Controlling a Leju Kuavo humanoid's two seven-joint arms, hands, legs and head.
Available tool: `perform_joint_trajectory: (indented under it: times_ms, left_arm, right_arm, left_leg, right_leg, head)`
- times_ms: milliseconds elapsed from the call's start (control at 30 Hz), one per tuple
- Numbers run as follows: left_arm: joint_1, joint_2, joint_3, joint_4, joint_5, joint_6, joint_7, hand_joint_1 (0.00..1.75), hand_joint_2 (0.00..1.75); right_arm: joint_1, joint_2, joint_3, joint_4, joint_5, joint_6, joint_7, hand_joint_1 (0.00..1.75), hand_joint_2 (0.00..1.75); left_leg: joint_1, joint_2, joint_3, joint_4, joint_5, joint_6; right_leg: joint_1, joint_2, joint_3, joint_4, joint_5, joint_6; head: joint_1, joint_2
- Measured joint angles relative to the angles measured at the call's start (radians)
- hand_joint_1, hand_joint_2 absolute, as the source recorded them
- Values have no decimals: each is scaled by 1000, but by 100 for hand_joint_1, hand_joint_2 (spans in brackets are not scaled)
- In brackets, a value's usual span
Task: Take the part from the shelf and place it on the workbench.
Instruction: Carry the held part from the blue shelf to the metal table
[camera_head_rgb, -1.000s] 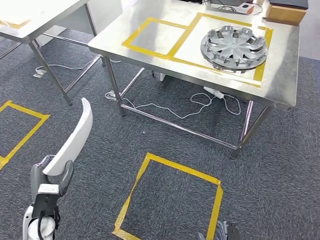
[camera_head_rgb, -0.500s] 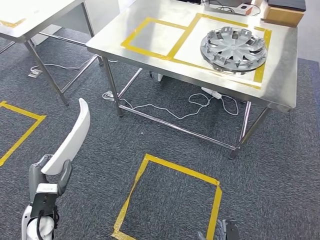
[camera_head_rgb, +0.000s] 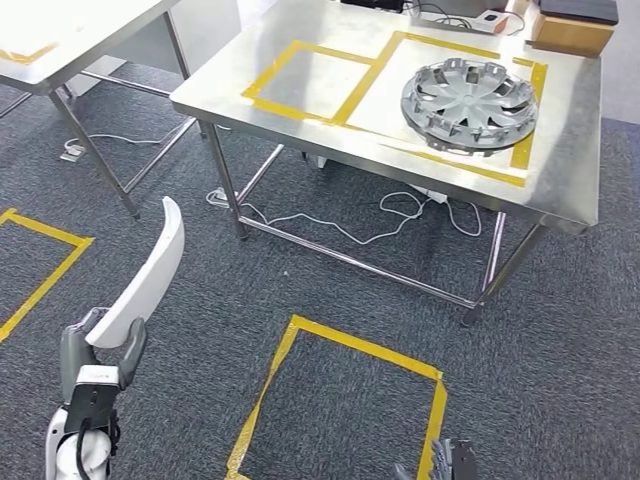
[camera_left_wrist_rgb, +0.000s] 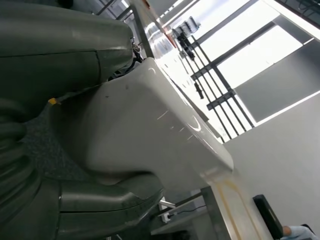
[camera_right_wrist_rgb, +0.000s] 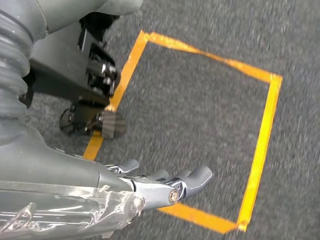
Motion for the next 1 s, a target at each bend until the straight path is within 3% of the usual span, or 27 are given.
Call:
perform_joint_trajectory:
  times_ms: [67,100,200,233,267,333,400,467,567,633,700,733,767,800,867,900,933,1000]
  left_arm:
    - [-1,1,0,0,-1,0,0,175,175]
    - [-1,1,0,0,-1,1,0,175,175]
    - [-1,2,1,0,-1,1,0,175,175]
    - [-1,2,1,0,-1,2,0,175,175]
    - [-1,2,2,0,-2,2,0,175,175]
    - [-1,2,2,0,-2,1,0,175,175]
    - [-2,1,1,1,-2,1,0,175,175]
    - [-3,1,1,1,-4,0,0,175,175]
    - [-4,0,0,1,-10,-2,0,175,175]
    - [-4,-1,-1,1,-13,-2,0,175,175]
    - [-4,-1,-2,2,-17,-2,0,175,175]
    - [-4,-1,-2,3,-19,-2,0,175,175]
    - [-4,-1,-2,3,-20,-2,0,175,175]
    - [-4,-1,-2,3,-22,-2,0,175,175]
    - [-4,-1,-2,3,-22,-2,0,175,175]
    - [-4,-1,-3,4,-23,-2,0,175,175]
    - [-5,-1,-3,4,-23,-2,0,175,175]
    - [-5,0,-4,5,-24,-2,0,175,175]
  right_arm:
    - [0,0,-1,0,0,0,0,0,175]
    - [-2,0,-1,0,0,0,0,0,175]
    - [-3,0,-2,1,2,0,0,0,175]
    - [-2,0,-2,1,2,1,0,0,175]
    - [-1,0,-3,1,4,1,0,0,175]
    - [-1,0,-3,1,8,1,0,0,175]
    - [-2,0,-4,1,13,1,0,0,175]
    - [-4,0,-4,1,18,1,0,0,175]
    - [-5,0,-4,1,24,1,1,0,175]
    - [-7,0,-4,2,27,1,1,0,175]
    - [-6,0,-4,2,31,1,2,0,175]
    - [-4,0,-5,2,33,1,2,0,175]
    - [-2,0,-6,2,35,1,3,0,175]
    - [-1,0,-7,3,37,1,3,0,175]
    - [-1,0,-11,3,39,1,3,0,175]
    - [-1,0,-12,4,39,1,3,0,175]
    - [-1,0,-14,4,40,1,3,0,175]
    - [-3,0,-18,5,42,0,3,0,175]
  left_leg:
    - [2,1,-7,23,-15,-11]
    - [2,2,-27,64,-34,-16]
    - [3,2,-145,251,-96,-24]
    - [3,2,-171,279,-88,-25]
    - [3,2,-178,268,-60,-24]
    - [4,3,-143,161,29,-22]
    - [3,3,-92,48,70,-16]
    - [2,2,-72,8,58,-2]
    - [5,0,-52,4,46,21]
    - [4,0,-36,3,36,31]
    - [2,0,-24,3,22,35]
    - [0,0,-15,3,14,36]
    - [-2,-2,-4,3,5,36]
    - [-3,-3,10,3,-5,36]
    - [-5,-4,38,3,-27,32]
    - [-5,-5,48,1,-37,28]
    - [-4,-5,56,-3,-45,23]
    - [-3,-6,68,-3,-46,9]
  right_leg:
    - [-3,1,11,-8,-4,-12]
    - [-5,0,18,-12,-6,-18]
    - [-5,-1,31,-14,-20,-27]
    - [-5,0,37,-14,-26,-27]
    - [-6,1,45,-14,-32,-25]
    - [-7,4,64,-14,-46,-19]
    - [-4,7,74,-13,-65,-8]
    - [1,8,87,-16,-75,3]
    - [0,4,94,2,-87,18]
    - [-1,-1,41,99,-121,24]
    - [-2,-3,-50,228,-165,27]
    - [-2,-3,-84,261,-174,27]
    - [-1,-3,-100,258,-166,26]
    - [-1,-3,-97,217,-137,23]
    - [2,-4,-67,92,-41,13]
    - [5,-4,-53,44,-8,8]
    - [9,-5,-42,16,13,3]
    - [14,-4,-26,2,12,-9]
  head:
    - [-2,0]
    - [-4,0]
    - [-7,0]
    - [-7,0]
    - [-7,0]
    - [-7,0]
    - [-8,0]
    - [-7,0]
    - [-3,0]
    - [1,0]
    - [4,0]
    - [4,0]
    - [4,0]
    - [4,0]
    - [4,0]
    - [4,0]
    - [3,0]
    - [3,0]
